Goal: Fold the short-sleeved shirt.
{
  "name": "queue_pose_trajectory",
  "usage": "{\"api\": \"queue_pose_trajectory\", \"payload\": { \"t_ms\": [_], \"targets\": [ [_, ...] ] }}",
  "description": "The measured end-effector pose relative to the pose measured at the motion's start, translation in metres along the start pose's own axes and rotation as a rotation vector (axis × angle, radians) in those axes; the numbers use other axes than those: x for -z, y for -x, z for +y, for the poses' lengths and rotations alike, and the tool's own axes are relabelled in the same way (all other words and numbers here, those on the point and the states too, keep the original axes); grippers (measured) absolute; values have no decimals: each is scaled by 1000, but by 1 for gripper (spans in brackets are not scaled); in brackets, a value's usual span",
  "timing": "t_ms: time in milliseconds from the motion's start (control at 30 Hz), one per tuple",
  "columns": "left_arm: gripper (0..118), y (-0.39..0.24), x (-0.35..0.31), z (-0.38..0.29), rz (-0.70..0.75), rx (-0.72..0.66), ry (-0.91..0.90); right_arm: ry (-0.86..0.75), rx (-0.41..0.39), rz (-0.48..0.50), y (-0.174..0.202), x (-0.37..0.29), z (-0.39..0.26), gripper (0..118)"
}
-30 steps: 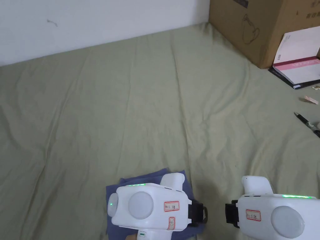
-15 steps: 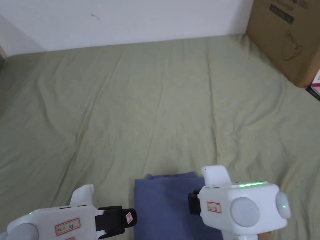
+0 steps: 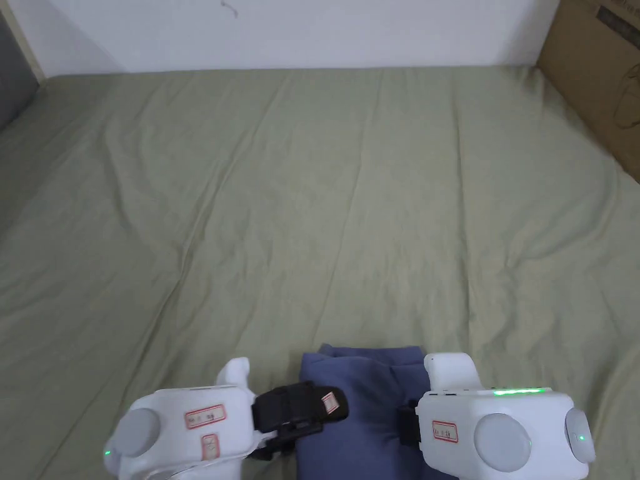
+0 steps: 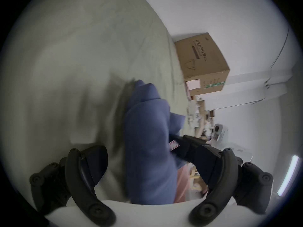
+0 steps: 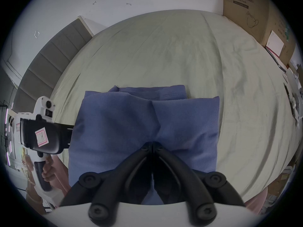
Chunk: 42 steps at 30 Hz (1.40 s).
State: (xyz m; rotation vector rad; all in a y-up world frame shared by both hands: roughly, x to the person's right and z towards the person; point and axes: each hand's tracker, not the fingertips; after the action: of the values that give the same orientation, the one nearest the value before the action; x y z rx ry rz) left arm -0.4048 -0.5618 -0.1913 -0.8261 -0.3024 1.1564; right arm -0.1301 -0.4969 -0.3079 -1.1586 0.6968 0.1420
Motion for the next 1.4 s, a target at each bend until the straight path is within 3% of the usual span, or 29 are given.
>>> {"api": "queue_pose_trajectory", "payload": {
  "t_ms": [67,100,133,167,200,267,300,367,500,800,967,1067,1100,1133,1200,1233,1300,1400],
  "targets": [
    [107,5,20,4,-81,-41,52,1,17,3,-1,-1,0,1],
    [87,5,28,4,-86,-40,79,2,33,6,-1,-1,1,1],
    [51,4,34,5,-51,-11,97,1,48,7,-1,-2,1,1],
    [26,-1,36,5,71,34,100,-3,55,-4,-1,-5,1,1],
    [26,0,38,6,185,78,111,-14,54,-22,1,-7,2,1],
    [26,5,28,8,-5,-61,99,-38,59,-31,6,-16,4,1],
    [26,4,24,9,22,-55,102,-63,61,-32,9,-21,6,1],
    [26,-3,13,13,102,61,97,-115,50,-28,18,-32,13,1],
    [26,-11,-34,29,201,150,65,-208,13,-67,40,-50,26,1],
    [26,10,-200,104,785,268,-9,-234,-25,-24,76,-50,36,1],
    [26,24,-259,134,1237,344,47,-188,-55,-21,84,-36,32,1],
    [26,39,-287,147,1413,327,38,-168,-61,-23,86,-30,32,1],
    [32,47,-297,151,1447,322,23,-163,-61,-26,86,-28,32,1],
    [51,53,-303,153,1468,299,13,-156,-61,-29,85,-26,32,1],
    [103,65,-309,157,1572,276,15,-142,-65,-30,85,-22,33,1],
    [108,69,-311,158,1642,289,41,-137,-70,-32,87,-22,32,1],
    [107,63,-319,156,1661,303,-10,-135,-76,-35,87,-21,31,1],
    [104,48,-324,151,1505,197,-138,-125,-55,-23,85,-17,30,1]
  ]
}}
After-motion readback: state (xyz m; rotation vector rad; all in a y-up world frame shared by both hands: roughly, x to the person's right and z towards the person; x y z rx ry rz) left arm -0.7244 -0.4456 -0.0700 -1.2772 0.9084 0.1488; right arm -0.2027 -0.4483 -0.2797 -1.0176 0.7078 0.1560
